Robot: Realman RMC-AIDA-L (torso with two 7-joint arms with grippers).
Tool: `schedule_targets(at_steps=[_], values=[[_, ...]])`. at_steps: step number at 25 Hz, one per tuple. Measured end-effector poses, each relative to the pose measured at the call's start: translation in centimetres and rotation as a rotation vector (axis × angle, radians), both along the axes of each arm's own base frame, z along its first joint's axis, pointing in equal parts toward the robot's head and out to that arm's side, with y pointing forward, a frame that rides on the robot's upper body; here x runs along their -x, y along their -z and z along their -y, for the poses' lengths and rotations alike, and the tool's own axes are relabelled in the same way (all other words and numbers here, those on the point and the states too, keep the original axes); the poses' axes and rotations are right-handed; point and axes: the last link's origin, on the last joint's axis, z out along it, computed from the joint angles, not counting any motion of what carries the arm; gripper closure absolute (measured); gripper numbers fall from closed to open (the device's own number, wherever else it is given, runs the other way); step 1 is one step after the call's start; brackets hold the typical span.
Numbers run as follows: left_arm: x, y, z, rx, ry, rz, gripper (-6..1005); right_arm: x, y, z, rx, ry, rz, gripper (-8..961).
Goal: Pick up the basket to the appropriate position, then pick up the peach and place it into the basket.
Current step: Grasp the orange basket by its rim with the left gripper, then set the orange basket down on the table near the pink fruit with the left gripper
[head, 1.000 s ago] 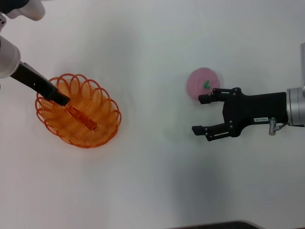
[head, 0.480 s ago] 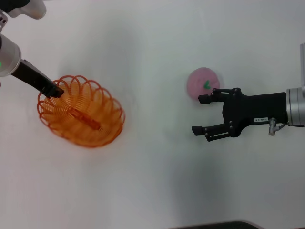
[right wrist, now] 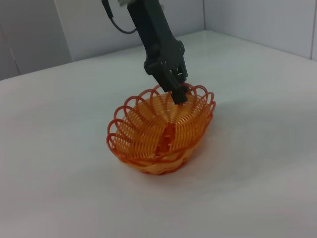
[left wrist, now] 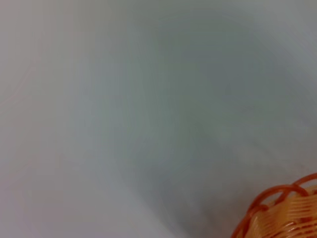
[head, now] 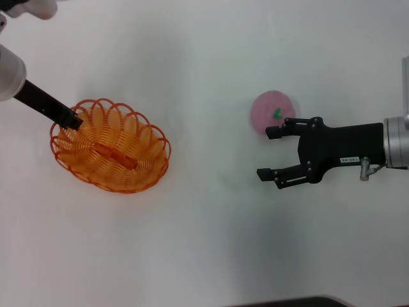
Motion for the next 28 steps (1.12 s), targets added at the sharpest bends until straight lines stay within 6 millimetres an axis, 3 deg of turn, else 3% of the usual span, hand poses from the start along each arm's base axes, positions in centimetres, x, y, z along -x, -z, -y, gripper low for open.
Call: schedule_targets(at_steps=[10, 17, 28], values=[[0.2, -2.4, 0.6, -0.031, -0.350, 0.134, 858, 0.0, 0.1, 0.0, 0.002, 0.001, -0.003, 10], [0.5, -3.3, 1.5, -0.019, -0.472, 0.274, 933, 0.1, 0.1, 0.1, 0.003, 0.001, -0.005, 10], [1.3, -2.3, 3.9, -0.031, -0.643, 0.491, 934, 0.1, 0.1, 0.0, 0.003, -0.003, -0.005, 10]])
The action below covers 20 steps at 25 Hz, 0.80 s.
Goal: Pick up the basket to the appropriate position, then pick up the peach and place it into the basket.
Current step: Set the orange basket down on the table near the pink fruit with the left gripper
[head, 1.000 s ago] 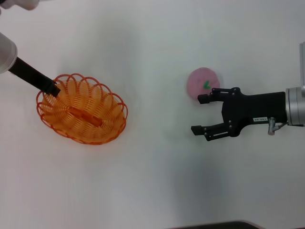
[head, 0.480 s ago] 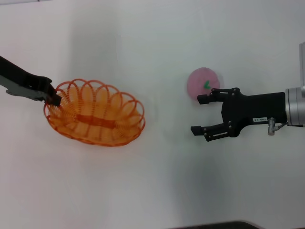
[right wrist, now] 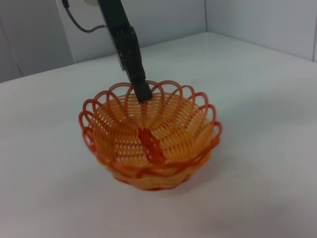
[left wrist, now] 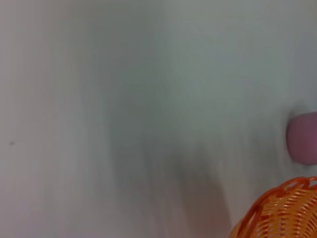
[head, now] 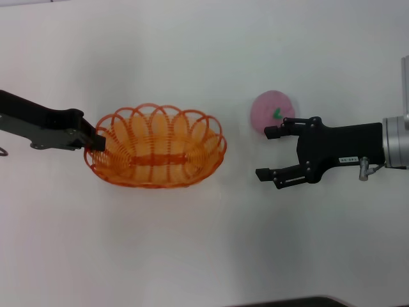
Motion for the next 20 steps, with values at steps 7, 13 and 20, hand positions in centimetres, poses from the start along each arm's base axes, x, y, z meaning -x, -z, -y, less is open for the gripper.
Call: schedule_targets(at_steps=[7, 13, 20], values=[[-0.1, 1.9, 1.0, -0.059, -0.007, 0.023, 935, 0.0, 0.0, 0.0, 0.000, 0.000, 0.000, 10], [0.6, 2.8, 1.1, -0.092, -0.020, 0.000, 936, 0.0, 0.0, 0.0, 0.002, 0.001, -0.001, 10], [0.9, 3.4, 1.5, -0.084, -0.019, -0.013, 928, 0.0, 0.1, 0.1, 0.004, 0.001, -0.001, 10]])
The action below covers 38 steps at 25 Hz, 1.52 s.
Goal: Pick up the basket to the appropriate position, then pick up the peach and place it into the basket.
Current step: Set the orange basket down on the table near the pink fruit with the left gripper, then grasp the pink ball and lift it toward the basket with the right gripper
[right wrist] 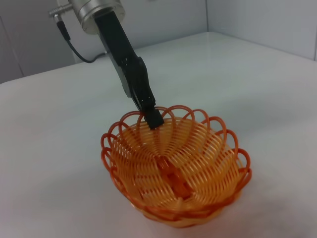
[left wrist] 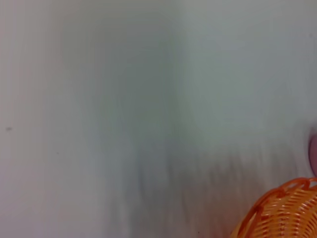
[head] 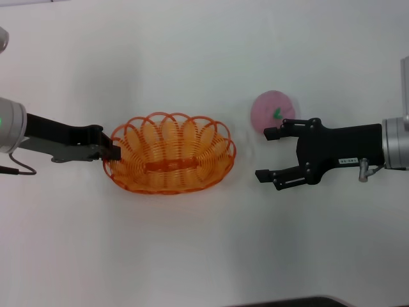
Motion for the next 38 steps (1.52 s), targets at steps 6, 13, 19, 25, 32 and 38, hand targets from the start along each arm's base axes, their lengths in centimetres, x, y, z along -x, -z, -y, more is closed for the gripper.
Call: schedule_targets(at_steps=[6, 13, 19, 25, 32, 38], values=[[0.0, 0.2, 0.1, 0.001, 0.003, 0.011, 917, 0.0, 0.1, 0.0, 0.006, -0.003, 0.007, 10], [-0.3, 0.5, 0.3, 0.030, 0.018, 0.000, 904, 0.0, 0.2, 0.1, 0.010, -0.005, 0.008, 10], [0.0, 0.4, 0.5, 0.024, 0.007, 0.007, 750, 0.0, 0.3, 0.1, 0.012, -0.005, 0.007, 10], [0.1, 0.2, 0.5, 0.022, 0.016, 0.006, 513, 0.0, 0.3, 0.2, 0.013, -0.004, 0.006, 10], [1.5, -2.5, 0.3, -0.085, 0.156, 0.064, 236, 0.0, 0.3, 0.2, 0.013, -0.003, 0.003, 9], [2.5, -6.3, 1.9, -0.216, 0.451, 0.252, 93, 0.1, 0.3, 0.2, 0.011, -0.001, -0.001, 9]])
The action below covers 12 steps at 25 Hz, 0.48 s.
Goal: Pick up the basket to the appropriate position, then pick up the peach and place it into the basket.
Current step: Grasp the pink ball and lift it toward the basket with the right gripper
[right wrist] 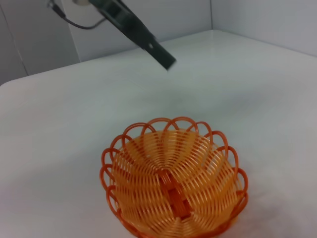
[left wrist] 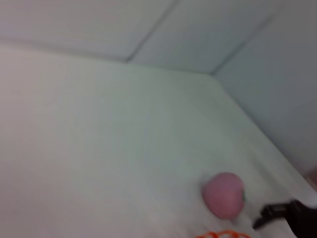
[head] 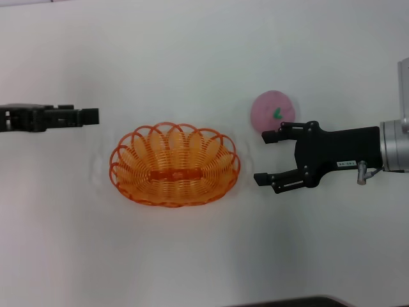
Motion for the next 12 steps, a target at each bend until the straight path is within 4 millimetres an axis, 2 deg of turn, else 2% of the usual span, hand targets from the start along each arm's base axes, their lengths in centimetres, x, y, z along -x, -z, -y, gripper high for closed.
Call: schedule_targets(at_steps=[2, 6, 12], values=[[0.2, -0.3, 0.8, -0.022, 0.121, -0.005, 45, 0.0, 0.0, 0.0, 0.000, 0.000, 0.000, 9], [0.9, 0.9, 2.5, -0.051, 0.341, -0.056, 51, 0.1, 0.0, 0.0, 0.000, -0.002, -0.001, 9], [2.0, 2.0, 3.9, -0.097, 0.462, -0.111, 51, 0.1, 0.0, 0.0, 0.000, -0.002, -0.001, 9]])
